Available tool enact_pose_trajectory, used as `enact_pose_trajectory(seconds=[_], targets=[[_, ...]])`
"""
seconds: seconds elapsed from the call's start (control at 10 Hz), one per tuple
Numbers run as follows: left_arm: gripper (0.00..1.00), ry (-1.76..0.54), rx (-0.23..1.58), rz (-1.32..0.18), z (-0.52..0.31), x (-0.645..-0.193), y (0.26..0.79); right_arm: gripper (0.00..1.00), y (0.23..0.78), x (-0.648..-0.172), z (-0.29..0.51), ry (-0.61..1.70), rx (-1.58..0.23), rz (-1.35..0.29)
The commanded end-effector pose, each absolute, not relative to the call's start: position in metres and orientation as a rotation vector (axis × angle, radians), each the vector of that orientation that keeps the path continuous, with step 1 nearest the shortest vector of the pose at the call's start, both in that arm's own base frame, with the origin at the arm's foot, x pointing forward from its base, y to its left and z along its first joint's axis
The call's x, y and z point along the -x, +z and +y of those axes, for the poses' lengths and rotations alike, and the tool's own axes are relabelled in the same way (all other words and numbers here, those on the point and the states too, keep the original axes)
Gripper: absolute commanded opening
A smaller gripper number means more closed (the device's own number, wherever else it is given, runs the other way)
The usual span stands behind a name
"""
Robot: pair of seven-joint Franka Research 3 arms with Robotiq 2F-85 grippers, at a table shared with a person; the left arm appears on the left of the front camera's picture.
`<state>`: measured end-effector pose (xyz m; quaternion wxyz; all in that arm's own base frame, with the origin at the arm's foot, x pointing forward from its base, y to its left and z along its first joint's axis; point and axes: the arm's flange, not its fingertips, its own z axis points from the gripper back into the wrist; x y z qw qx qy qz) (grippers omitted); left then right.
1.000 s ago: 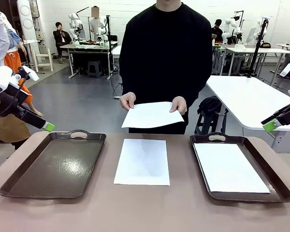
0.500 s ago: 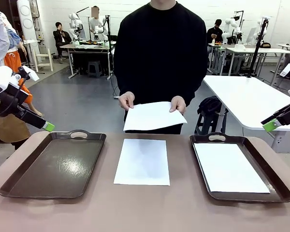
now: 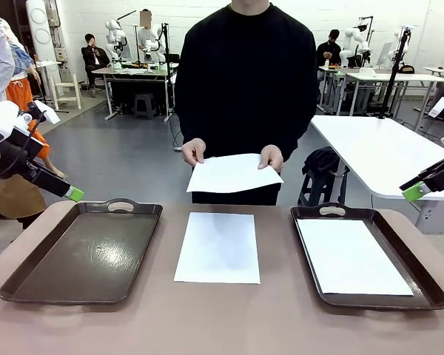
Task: Sort the A4 documents.
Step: Receive the A4 Paper.
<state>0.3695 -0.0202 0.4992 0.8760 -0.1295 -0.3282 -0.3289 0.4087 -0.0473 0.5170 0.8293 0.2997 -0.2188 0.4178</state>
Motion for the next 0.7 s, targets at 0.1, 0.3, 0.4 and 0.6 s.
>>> enact_pose_trajectory(seconds=[0.1,0.3,0.4,0.6], targets=[[1.0,-0.682,0.285,-0.688,-0.0187,-0.3708,0.4973,1.0,0.5185,-0.4072,-0.0465,0.896,-0.633,-0.463],[1.0,-0.682,0.285,-0.688,-0.0187,-0.3708,0.4973,1.0,0.5185,-0.4072,-0.0465,0.896,-0.633,-0.463],[1.0,-0.682,0.285,-0.688,-0.0187,-0.3708,0.4973,1.0,0.5185,-0.4072,-0.0465,0.896,-0.633,-0.463],[1.0,-0.682,0.285,-0.688,-0.0187,-0.3708,0.4973,1.0,0.5185,-0.4072,-0.0465,0.896,-0.633,-0.463]])
